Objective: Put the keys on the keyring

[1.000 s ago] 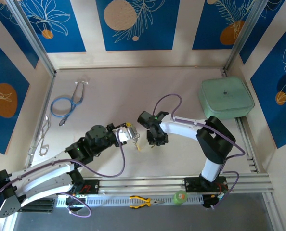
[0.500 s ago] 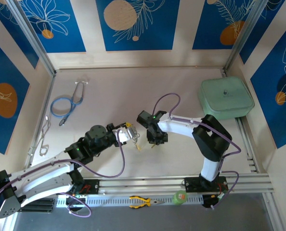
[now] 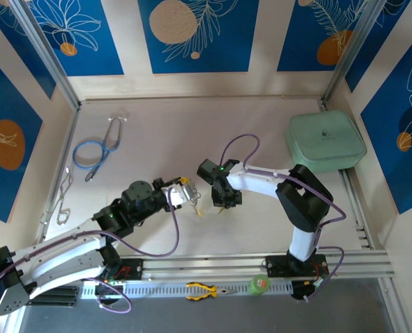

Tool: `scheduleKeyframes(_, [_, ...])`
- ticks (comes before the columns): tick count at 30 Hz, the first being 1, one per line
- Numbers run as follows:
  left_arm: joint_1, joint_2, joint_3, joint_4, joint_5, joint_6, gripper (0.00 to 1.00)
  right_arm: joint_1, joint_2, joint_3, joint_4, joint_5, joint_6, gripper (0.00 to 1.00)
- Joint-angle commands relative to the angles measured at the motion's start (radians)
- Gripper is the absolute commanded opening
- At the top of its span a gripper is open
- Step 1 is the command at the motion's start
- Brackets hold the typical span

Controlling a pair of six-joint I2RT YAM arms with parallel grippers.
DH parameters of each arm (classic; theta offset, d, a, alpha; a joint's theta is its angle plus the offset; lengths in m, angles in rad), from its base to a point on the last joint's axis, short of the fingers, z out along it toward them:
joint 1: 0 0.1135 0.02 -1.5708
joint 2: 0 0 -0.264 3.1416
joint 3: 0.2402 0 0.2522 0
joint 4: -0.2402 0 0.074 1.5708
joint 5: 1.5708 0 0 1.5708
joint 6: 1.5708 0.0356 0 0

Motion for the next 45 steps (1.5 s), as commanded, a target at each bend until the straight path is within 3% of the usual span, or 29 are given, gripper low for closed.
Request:
scheduleKeyframes(1, [-0.001, -0.019, -0.007, 0.014, -0.012, 0.010, 0.00, -0.004, 0.017, 0.027, -0.016, 0.021, 0.016, 0.15])
scheduleKeyframes(10, [0.000, -0.017, -0.007, 0.017, -0.011, 0.014, 0.00, 0.008, -0.012, 0.039, -0.035, 0.050, 0.010, 0.00])
scheduleKeyframes(13, [-0.001, -0.016, -0.006, 0.021, -0.013, 0.010, 0.00, 0.019, -0.071, 0.037, -0.035, 0.088, -0.004, 0.00])
scheduleKeyframes(20, [0.008, -0.009, 0.017, -0.002, -0.006, -0.020, 0.00, 0.021, -0.328, -0.063, 0.168, 0.086, -0.295, 0.00])
scheduleKeyframes(23, [0.010, -0.002, 0.019, -0.006, 0.007, -0.026, 0.00, -0.030, -0.417, -0.123, 0.263, -0.032, -0.474, 0.00])
scheduleKeyframes(28, [0.012, 0.014, 0.039, -0.025, 0.042, -0.030, 0.00, -0.155, -0.550, -0.190, 0.392, -0.434, -0.717, 0.00])
scheduleKeyframes(32, [0.012, 0.028, 0.052, -0.039, 0.077, -0.035, 0.00, -0.201, -0.637, -0.247, 0.437, -0.663, -0.897, 0.00])
scheduleKeyframes(38, [0.012, 0.065, 0.066, -0.066, 0.175, -0.041, 0.00, -0.204, -0.721, -0.274, 0.391, -0.834, -1.080, 0.00])
scheduleKeyframes(45, [0.012, 0.109, 0.089, -0.060, 0.310, -0.043, 0.00, -0.185, -0.680, -0.197, 0.238, -0.877, -1.173, 0.00])
